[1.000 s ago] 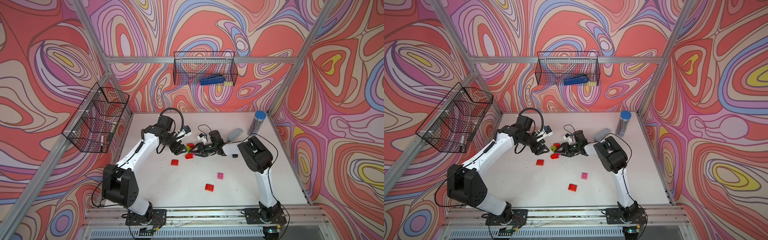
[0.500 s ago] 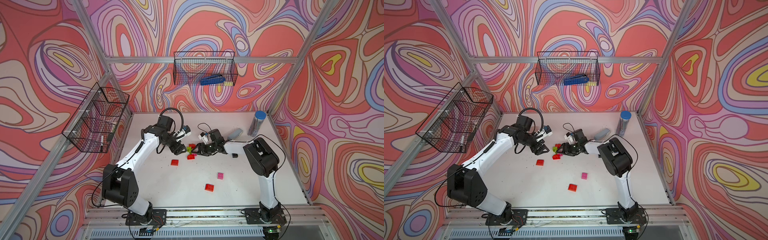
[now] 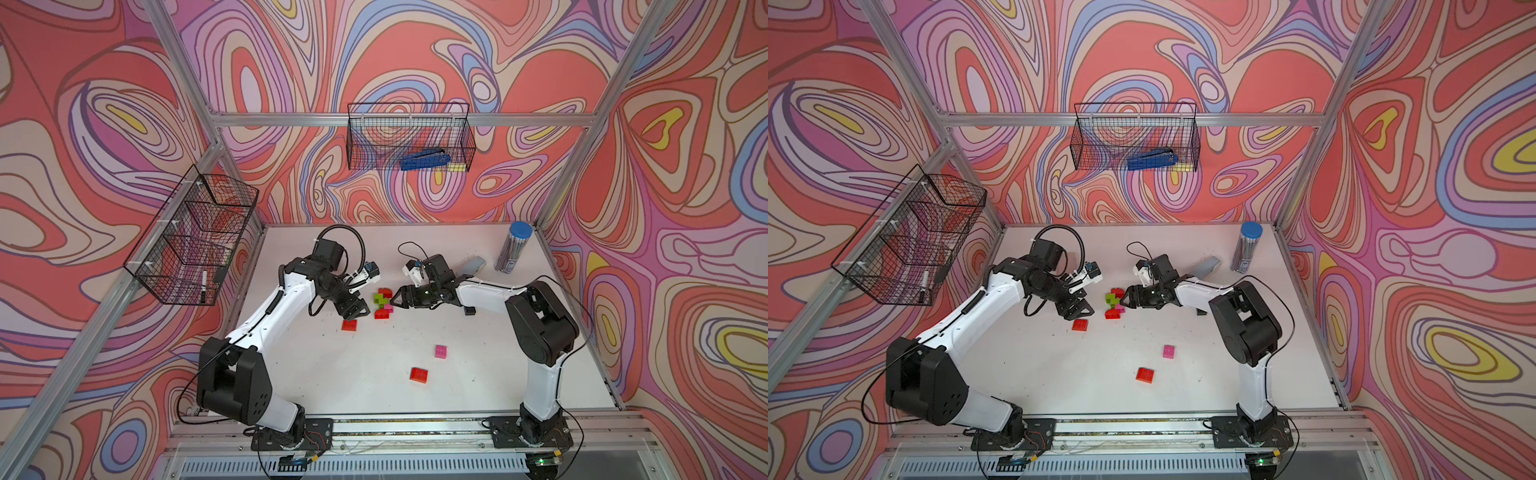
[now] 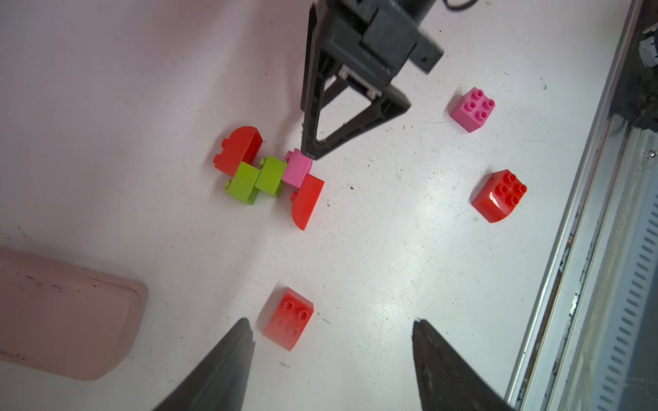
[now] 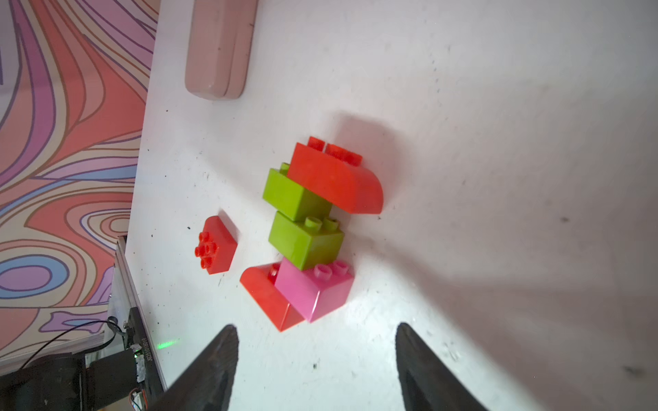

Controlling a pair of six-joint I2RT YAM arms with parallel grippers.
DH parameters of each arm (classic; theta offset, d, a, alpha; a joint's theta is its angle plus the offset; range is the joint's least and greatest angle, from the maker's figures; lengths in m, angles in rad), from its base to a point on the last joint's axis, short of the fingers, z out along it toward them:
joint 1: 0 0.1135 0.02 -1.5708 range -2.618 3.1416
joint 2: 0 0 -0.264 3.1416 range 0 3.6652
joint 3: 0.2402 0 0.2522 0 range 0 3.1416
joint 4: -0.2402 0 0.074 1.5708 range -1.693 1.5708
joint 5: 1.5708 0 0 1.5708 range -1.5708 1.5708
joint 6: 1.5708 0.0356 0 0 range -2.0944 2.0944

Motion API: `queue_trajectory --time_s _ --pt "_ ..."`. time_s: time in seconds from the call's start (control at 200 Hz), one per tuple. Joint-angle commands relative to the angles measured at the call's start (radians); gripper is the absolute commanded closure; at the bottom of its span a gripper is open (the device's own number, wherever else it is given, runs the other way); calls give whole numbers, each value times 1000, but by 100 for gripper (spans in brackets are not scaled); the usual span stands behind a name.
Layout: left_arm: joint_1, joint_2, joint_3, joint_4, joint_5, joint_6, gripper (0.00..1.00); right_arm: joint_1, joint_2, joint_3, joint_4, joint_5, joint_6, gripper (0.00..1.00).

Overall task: Assemble the letter s with lego
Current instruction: Adjust the lego brick at the center of the board, then pick up the lego brick from the center of the board.

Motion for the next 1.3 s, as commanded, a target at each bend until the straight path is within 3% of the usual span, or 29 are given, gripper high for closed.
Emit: queue_trajectory --time_s 0.0,0.24,0.366,0.616,1.297 --pt "-6 -50 -59 -10 -31 56 28 -25 -104 -54 17 91 -82 27" --pt "-33 -35 -126 17 -123 165 29 -63 -298 -175 52 231 -162 23" --pt "-37 12 -115 6 -206 213 29 -94 -382 -230 69 274 -193 20" --pt "-36 110 -88 31 -255 252 31 -135 -501 -320 98 335 -234 10" --pt "-53 252 -99 131 -303 281 34 -167 -543 -418 168 319 -239 8"
